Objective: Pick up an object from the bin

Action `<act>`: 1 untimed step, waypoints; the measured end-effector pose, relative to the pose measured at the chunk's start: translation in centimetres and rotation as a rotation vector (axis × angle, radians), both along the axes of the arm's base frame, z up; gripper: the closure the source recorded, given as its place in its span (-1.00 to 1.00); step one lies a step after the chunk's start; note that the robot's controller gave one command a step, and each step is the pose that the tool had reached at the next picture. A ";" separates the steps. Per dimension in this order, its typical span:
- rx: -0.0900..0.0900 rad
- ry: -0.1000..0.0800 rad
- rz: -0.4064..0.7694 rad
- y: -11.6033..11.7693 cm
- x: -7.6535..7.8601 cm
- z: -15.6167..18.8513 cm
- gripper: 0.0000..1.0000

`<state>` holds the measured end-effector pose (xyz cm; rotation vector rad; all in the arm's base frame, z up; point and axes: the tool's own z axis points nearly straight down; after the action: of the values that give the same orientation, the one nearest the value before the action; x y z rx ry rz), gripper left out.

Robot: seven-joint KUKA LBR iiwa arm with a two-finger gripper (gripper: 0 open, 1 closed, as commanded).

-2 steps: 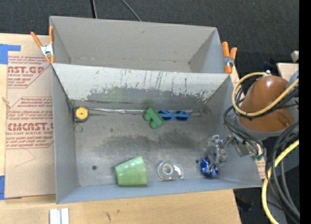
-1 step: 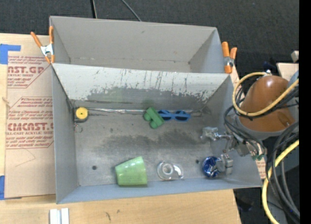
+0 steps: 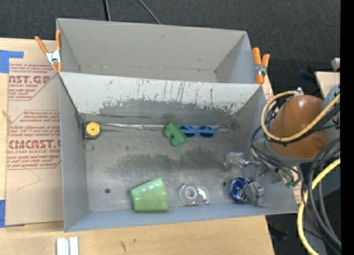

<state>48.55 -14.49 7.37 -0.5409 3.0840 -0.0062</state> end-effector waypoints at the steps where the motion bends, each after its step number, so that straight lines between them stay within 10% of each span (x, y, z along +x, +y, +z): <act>1: 0.001 0.001 0.000 0.0 -0.1 -0.2 1.00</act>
Offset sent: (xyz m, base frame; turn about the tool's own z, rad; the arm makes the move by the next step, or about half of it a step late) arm 0.0000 0.0000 0.0000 0.0000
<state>48.45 -14.46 7.21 -0.5404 3.0846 -0.0050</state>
